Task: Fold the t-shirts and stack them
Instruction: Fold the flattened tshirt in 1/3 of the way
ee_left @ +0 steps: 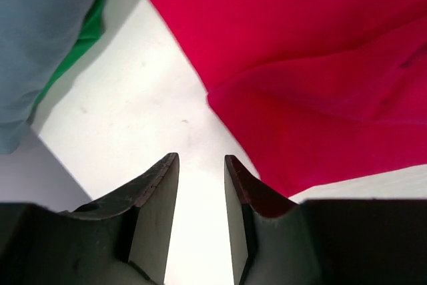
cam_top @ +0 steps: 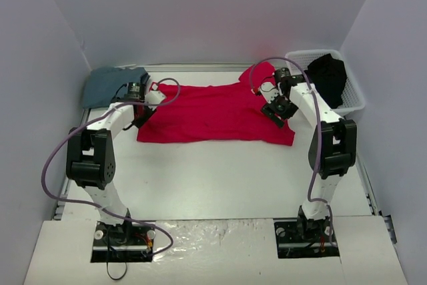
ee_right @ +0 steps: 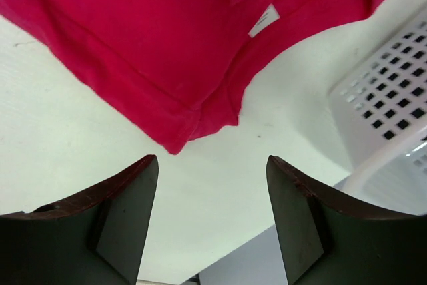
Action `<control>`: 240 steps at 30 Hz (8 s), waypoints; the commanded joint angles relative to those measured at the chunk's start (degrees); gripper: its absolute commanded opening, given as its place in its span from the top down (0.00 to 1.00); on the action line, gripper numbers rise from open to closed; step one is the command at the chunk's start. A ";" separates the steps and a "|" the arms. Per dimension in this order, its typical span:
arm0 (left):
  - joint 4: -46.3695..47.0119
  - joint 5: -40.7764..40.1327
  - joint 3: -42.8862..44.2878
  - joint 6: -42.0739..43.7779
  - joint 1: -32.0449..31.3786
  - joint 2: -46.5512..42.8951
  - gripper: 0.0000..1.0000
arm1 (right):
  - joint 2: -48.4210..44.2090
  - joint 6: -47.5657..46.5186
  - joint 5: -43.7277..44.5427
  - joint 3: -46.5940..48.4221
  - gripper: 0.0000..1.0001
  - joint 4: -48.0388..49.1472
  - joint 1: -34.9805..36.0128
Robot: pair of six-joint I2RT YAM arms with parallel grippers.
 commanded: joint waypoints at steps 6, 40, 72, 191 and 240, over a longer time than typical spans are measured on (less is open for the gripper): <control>-0.79 -3.15 -3.10 -0.38 0.42 -9.19 0.66 | -4.31 2.31 -8.38 -4.68 0.36 0.19 -1.06; 1.93 1.44 -14.28 -2.32 0.51 -9.11 0.66 | 4.39 0.99 -12.51 -12.33 0.62 0.11 -8.44; 3.78 8.03 -11.38 -7.24 1.39 -5.25 0.66 | 6.41 0.82 -14.98 -11.54 1.00 -0.07 -9.67; 8.07 19.74 -4.60 -14.71 1.22 -1.30 0.98 | 29.88 5.47 -17.79 18.16 1.00 -2.88 -1.67; -20.30 10.40 -10.32 1.37 -14.87 2.05 0.98 | 18.45 2.66 -13.22 -4.68 0.99 -2.09 -1.06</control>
